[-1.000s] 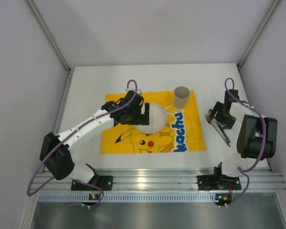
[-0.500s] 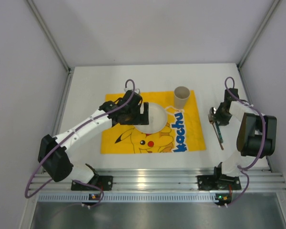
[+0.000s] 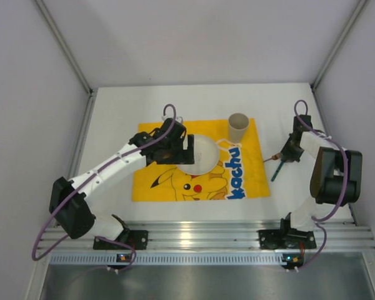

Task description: Set the dinner table for one person

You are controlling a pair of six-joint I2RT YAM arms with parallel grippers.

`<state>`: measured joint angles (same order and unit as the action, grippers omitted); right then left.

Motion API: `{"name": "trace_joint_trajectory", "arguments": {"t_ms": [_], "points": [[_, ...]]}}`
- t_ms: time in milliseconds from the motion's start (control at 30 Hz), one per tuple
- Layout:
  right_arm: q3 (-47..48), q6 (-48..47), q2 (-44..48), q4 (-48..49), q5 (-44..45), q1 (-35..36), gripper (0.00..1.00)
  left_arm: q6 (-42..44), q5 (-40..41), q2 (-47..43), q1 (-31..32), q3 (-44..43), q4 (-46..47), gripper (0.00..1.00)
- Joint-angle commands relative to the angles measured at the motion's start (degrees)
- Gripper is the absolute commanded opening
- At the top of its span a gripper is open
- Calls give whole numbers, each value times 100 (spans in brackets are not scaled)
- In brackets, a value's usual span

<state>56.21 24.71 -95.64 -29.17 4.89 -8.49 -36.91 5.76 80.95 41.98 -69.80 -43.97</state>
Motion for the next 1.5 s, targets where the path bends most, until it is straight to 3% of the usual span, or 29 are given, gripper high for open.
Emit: {"name": "trace_joint_trajectory", "arguments": {"t_ms": [0,233,433,633,800,1133,1467], "points": [[223,25,123,-597,748,76,0,113,-57,70,-32,-350,-33,95],[997,130,1072,-1748,1085,128,0,166,-189,343,-32,-710,11,95],[1323,376,1872,-2242,602,1014,0,210,-216,545,-32,-1062,-24,95],[331,1079,2839,-2041,-75,2385,0,158,-268,694,-32,-1334,-42,95],[-609,1055,3376,-1207,-304,3353,0,43,-295,677,-32,-1405,-68,95],[-761,412,2393,94,-67,3811,0,-36,-163,440,-23,-1449,-437,95],[-356,403,1171,614,-14,3978,0,-282,22,-26,-23,-1177,-692,94]]}}
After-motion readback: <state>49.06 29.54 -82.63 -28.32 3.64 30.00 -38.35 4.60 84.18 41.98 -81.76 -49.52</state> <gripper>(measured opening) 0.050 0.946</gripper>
